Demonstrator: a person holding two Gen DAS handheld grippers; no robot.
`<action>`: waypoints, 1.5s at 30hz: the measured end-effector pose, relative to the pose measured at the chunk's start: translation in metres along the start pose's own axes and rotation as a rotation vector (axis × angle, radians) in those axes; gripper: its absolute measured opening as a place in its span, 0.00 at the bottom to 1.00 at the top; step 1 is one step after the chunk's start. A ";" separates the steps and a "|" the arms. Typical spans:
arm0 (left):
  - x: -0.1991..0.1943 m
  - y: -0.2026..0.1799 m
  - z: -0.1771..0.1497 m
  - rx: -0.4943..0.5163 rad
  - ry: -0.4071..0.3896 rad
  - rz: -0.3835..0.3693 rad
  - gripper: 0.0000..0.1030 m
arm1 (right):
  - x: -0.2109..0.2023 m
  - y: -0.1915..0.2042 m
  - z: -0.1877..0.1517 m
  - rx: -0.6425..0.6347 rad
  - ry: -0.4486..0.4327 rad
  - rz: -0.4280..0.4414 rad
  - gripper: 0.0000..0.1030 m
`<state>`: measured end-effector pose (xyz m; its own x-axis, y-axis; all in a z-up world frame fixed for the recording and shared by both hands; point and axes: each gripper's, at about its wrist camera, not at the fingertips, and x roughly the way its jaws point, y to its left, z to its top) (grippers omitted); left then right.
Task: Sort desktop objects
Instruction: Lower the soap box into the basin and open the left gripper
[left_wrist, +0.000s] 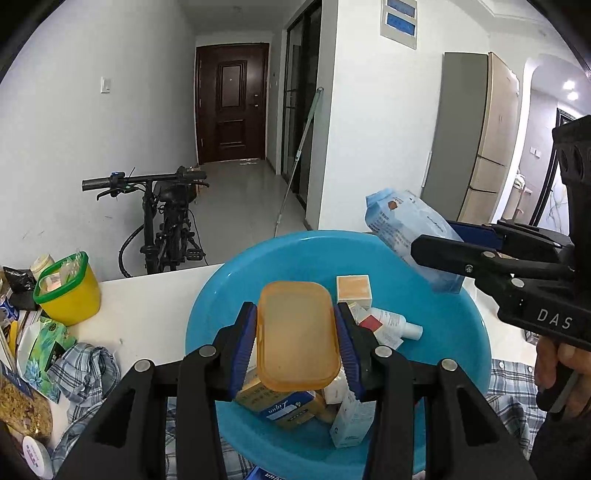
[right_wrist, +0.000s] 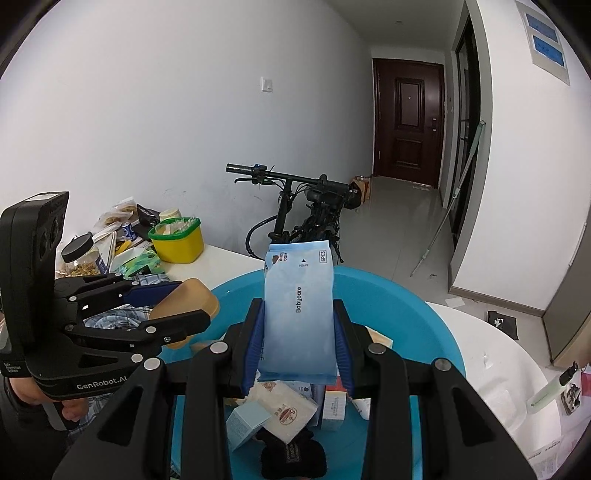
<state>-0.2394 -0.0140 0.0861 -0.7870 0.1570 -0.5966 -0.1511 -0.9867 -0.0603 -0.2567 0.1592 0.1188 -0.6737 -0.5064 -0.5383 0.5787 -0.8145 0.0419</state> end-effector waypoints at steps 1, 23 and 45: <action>0.001 0.000 0.000 0.001 0.003 0.001 0.44 | 0.000 0.000 0.000 0.000 0.001 -0.001 0.33; -0.002 0.004 0.000 -0.005 0.001 0.006 0.44 | 0.006 0.002 -0.004 0.000 0.012 -0.010 0.33; -0.002 0.005 0.002 0.000 0.007 0.013 0.44 | 0.005 0.006 -0.003 -0.012 0.021 -0.001 0.33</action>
<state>-0.2395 -0.0192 0.0886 -0.7845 0.1440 -0.6032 -0.1411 -0.9886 -0.0526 -0.2553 0.1525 0.1137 -0.6644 -0.4992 -0.5562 0.5835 -0.8115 0.0313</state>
